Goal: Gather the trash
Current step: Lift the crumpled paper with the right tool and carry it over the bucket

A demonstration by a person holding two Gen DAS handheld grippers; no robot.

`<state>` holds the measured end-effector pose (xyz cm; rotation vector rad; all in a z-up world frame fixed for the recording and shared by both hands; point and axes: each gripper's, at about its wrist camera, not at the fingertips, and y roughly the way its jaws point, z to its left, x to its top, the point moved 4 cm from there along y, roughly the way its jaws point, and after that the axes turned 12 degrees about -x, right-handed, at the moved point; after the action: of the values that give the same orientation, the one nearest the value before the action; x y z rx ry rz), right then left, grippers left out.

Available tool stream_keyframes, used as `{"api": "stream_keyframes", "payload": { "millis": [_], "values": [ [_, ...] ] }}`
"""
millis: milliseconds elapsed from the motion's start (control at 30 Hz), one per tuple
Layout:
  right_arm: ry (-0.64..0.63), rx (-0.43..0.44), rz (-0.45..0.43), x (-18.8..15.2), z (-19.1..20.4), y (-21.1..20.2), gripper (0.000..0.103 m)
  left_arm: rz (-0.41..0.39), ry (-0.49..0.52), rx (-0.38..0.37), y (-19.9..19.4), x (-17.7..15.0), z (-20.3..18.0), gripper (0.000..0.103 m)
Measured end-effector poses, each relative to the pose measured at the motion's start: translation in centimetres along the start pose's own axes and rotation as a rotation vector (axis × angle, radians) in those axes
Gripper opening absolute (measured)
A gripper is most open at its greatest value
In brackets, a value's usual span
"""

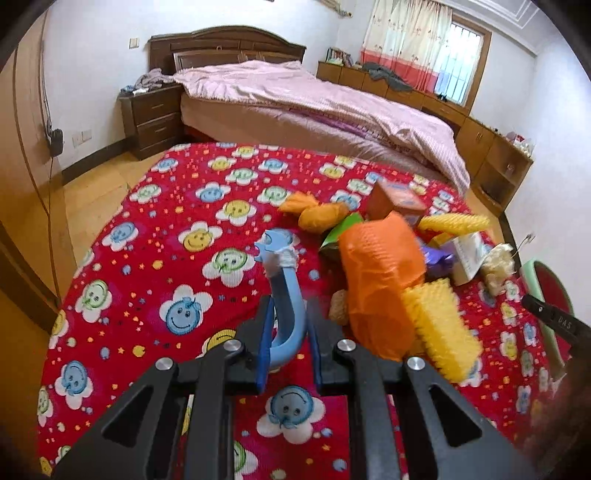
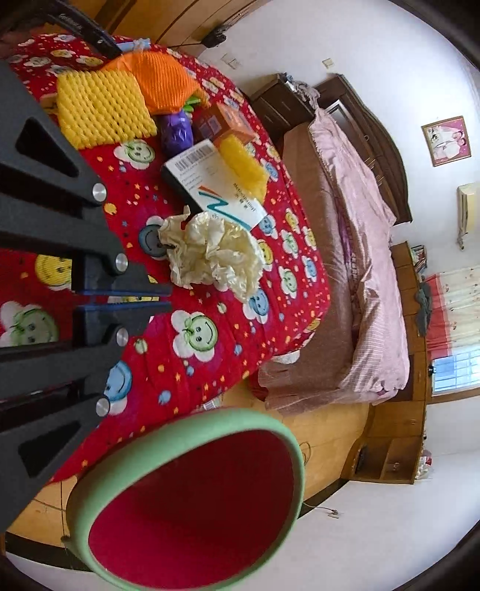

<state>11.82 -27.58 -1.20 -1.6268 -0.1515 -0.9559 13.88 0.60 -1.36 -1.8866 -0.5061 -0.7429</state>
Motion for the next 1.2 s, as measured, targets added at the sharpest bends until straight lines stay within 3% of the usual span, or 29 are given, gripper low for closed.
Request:
{"api": "stream_keyframes", "payload": {
  "millis": [333, 500, 900, 1100, 1200],
  "values": [
    [0.032, 0.05, -0.101, -0.3, -2.7, -6.3, 0.004, -0.057, 0.026, -0.125, -3.9, 1.2, -3.7, 0.017],
    [0.049, 0.066, -0.132, -0.5, -4.6, -8.2, 0.004, -0.058, 0.053, -0.147, -4.8, 1.6, -5.8, 0.017],
    [0.114, 0.04, -0.166, 0.2, -10.9, -9.5, 0.004, -0.004, 0.116, -0.253, -3.2, 2.8, -12.7, 0.017],
    [0.124, 0.058, -0.15, 0.6, -11.7, -9.4, 0.004, 0.001, 0.118, -0.25, -2.4, 2.9, -13.9, 0.017],
    [0.131, 0.085, -0.12, 0.6, -11.0, -8.7, 0.014, -0.009, 0.127, -0.22, -2.1, 3.0, -13.5, 0.017]
  ]
}}
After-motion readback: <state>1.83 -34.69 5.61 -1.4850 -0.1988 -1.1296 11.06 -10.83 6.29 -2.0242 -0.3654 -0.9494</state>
